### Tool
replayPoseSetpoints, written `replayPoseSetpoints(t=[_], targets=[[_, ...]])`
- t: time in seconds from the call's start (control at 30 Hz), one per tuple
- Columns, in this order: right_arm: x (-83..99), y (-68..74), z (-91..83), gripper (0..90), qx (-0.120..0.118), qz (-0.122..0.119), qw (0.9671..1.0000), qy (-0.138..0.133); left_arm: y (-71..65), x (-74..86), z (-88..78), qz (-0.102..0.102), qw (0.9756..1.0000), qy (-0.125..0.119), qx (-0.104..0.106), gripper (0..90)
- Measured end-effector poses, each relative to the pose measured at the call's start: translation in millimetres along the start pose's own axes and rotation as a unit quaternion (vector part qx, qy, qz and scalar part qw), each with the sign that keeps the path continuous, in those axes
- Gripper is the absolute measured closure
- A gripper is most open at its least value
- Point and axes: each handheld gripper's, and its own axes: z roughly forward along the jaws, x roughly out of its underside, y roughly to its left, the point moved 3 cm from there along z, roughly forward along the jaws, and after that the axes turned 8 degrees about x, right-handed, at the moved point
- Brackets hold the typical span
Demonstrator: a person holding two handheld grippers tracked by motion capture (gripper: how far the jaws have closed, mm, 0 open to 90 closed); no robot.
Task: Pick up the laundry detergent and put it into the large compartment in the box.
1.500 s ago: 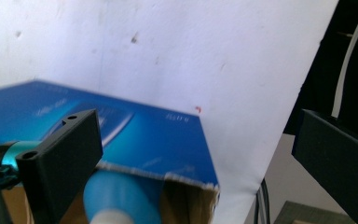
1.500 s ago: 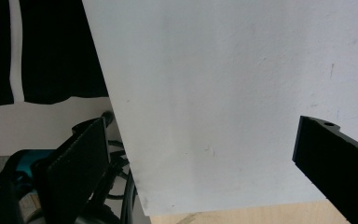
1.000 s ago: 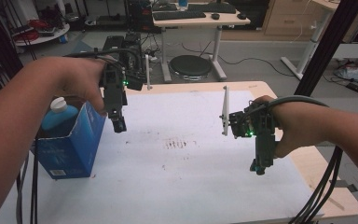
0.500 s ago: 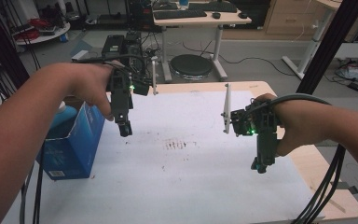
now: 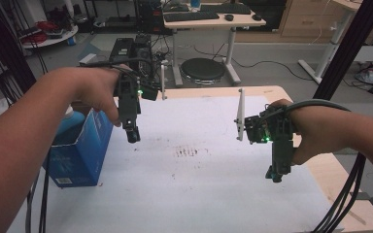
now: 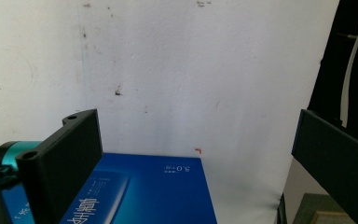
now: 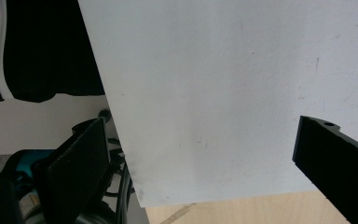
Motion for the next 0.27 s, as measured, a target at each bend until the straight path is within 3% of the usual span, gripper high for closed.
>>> replayPoseSetpoints(t=[0.27], targets=[[-3.2, 2.2, -1.8, 2.8, 0.001, -0.002, 1.0000, 0.001, -2.8, -0.9, 0.4, -0.003, 1.0000, 0.000, -0.003, 1.6]])
